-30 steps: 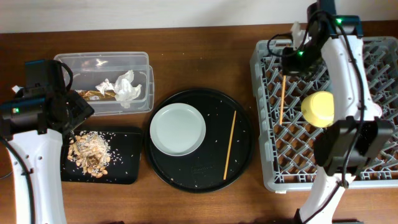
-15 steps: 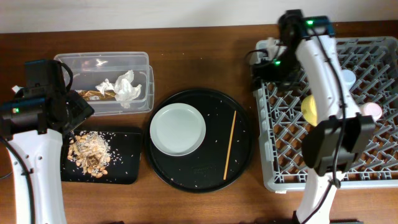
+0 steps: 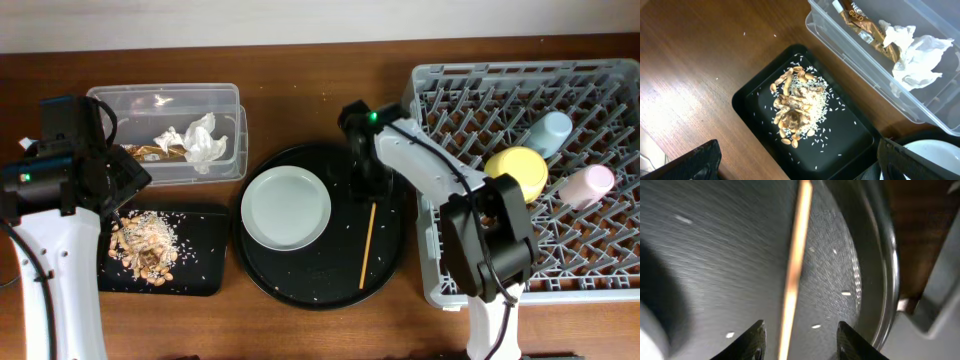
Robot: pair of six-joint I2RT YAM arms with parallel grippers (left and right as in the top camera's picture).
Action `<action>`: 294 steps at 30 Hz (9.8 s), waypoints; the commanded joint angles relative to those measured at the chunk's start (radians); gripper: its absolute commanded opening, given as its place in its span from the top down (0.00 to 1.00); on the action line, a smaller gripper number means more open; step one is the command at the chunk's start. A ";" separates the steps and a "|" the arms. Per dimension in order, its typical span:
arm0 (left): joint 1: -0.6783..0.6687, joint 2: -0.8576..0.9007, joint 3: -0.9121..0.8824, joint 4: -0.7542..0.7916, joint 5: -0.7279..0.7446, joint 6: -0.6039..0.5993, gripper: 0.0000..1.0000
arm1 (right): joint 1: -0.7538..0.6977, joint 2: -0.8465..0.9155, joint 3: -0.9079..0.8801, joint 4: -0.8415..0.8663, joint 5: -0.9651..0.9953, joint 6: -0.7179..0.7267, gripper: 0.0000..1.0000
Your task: Sort waste into correct bins and load items into the dishwasher rack
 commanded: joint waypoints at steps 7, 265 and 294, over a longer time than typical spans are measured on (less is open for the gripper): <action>0.003 -0.011 0.005 -0.001 -0.003 -0.013 0.00 | 0.003 -0.017 -0.164 0.172 -0.108 0.024 0.70; 0.003 -0.007 0.004 -0.001 -0.003 -0.013 0.00 | -0.456 -2.114 -1.603 1.129 -0.068 -0.587 0.02; -0.102 -0.964 -1.249 0.873 0.359 0.330 0.00 | -0.456 -2.111 -1.603 1.130 -0.067 -0.587 0.02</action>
